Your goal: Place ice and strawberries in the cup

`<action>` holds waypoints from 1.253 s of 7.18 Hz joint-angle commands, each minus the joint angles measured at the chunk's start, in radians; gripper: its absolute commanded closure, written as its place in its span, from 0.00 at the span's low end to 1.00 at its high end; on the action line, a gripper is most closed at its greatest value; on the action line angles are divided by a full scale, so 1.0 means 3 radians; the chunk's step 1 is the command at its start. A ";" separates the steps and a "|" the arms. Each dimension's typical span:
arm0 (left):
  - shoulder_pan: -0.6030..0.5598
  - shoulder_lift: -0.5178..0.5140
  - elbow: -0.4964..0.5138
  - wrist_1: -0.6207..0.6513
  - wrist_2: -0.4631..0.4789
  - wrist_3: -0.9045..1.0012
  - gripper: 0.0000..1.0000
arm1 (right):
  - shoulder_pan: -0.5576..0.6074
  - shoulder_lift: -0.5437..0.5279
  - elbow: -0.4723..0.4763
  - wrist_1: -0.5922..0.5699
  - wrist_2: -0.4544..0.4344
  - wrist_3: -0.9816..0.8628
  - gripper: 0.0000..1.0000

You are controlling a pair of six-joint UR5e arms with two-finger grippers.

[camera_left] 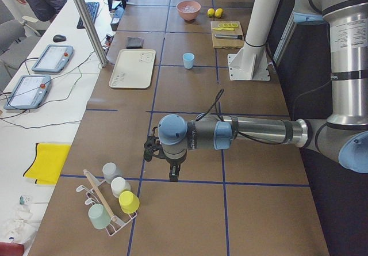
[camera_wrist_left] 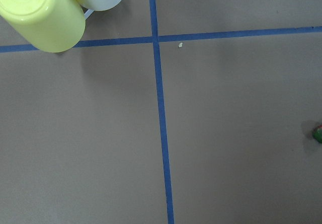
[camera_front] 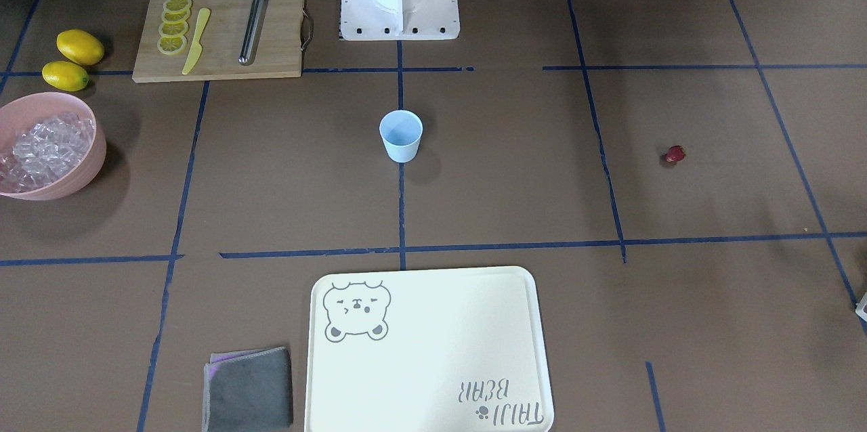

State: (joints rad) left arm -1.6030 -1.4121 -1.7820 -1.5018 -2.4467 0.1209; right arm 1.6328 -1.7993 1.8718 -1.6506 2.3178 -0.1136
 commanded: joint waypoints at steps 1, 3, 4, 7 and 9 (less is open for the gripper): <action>0.0000 0.0008 -0.0012 0.0000 0.0005 0.0021 0.00 | -0.0007 0.0000 -0.0001 0.0000 0.0005 0.0000 0.00; 0.0000 -0.0017 0.0004 0.0000 -0.0005 0.0001 0.00 | -0.0043 0.0020 0.0039 0.0010 0.0020 0.0041 0.00; 0.0000 -0.0028 0.0039 0.0000 -0.0005 -0.0004 0.00 | -0.0175 0.0025 0.0136 0.0122 0.0010 0.0036 0.00; 0.0005 -0.0038 0.0044 -0.0005 -0.0005 -0.0004 0.00 | -0.0523 0.0240 0.0152 0.0582 -0.0005 0.0506 0.01; 0.0005 -0.0053 0.0039 -0.0005 -0.0005 -0.0009 0.00 | -0.0884 0.0230 0.0152 0.0893 -0.0025 0.1019 0.01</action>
State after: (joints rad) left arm -1.6015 -1.4264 -1.7699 -1.5031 -2.4482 0.1192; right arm 1.4361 -1.7325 1.9169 -1.4402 2.3142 0.0901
